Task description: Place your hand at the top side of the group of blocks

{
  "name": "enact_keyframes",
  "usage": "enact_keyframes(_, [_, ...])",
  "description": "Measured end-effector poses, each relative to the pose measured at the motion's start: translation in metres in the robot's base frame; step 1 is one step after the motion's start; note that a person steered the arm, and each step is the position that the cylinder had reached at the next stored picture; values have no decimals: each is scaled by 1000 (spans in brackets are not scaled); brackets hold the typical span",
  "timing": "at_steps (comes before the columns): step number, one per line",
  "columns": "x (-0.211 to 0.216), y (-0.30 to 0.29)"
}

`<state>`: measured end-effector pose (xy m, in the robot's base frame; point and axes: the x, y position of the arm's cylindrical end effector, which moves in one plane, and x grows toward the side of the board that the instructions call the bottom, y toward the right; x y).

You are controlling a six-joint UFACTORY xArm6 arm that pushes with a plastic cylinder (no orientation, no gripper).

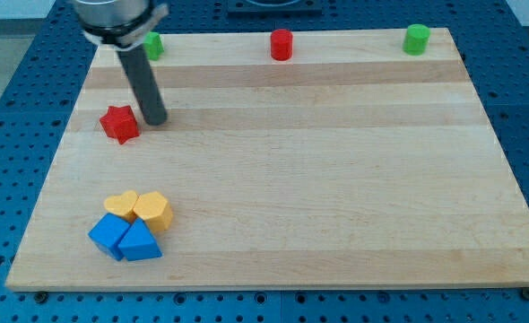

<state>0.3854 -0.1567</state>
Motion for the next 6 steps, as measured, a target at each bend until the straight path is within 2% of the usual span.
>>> enact_keyframes(1, [6, 50])
enact_keyframes(3, [56, 35])
enact_keyframes(6, [82, -123])
